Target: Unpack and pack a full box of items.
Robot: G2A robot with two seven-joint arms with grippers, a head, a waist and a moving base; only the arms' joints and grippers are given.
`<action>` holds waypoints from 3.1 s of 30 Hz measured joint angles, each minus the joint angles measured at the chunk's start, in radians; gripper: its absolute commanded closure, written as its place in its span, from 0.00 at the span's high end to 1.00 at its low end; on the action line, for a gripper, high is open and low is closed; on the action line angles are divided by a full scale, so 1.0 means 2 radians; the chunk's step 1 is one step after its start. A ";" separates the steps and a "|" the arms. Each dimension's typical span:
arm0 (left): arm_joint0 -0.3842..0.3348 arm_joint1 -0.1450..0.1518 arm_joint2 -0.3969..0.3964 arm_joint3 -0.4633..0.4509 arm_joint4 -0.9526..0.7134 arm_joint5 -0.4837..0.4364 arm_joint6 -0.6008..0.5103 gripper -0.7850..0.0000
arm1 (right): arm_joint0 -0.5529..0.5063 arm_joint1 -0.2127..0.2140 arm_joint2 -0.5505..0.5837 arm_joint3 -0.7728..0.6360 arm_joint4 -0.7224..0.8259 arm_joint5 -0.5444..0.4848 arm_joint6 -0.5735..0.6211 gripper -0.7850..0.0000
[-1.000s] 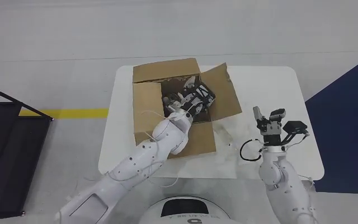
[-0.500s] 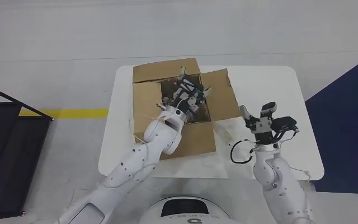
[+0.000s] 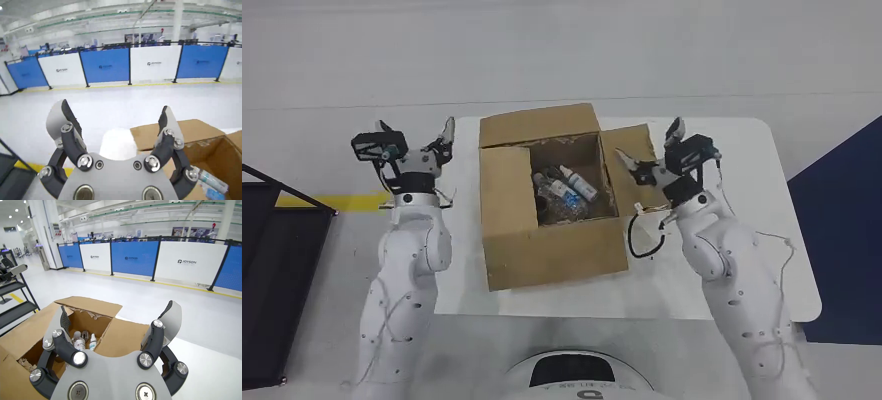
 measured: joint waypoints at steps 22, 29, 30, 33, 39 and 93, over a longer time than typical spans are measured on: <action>0.025 0.001 -0.039 0.067 -0.051 -0.012 0.022 1.00 | 0.170 -0.020 -0.155 0.113 -0.054 -0.090 0.174 1.00; 0.025 0.001 -0.039 0.067 -0.051 -0.012 0.022 1.00 | 0.217 -0.036 -0.235 0.177 -0.153 -0.051 0.226 1.00; 0.025 0.001 -0.039 0.067 -0.051 -0.012 0.022 1.00 | 0.221 -0.039 -0.245 0.185 -0.161 -0.050 0.230 1.00; 0.025 0.001 -0.039 0.067 -0.051 -0.012 0.022 1.00 | 0.236 -0.047 -0.273 0.213 -0.176 -0.062 0.239 1.00; 0.025 0.001 -0.039 0.067 -0.051 -0.012 0.022 1.00 | 0.258 -0.061 -0.295 0.244 -0.160 -0.066 0.224 1.00; 0.040 0.006 -0.042 0.075 0.076 -0.044 -0.024 1.00 | 0.249 -0.095 -0.237 0.226 -0.052 -0.108 0.106 1.00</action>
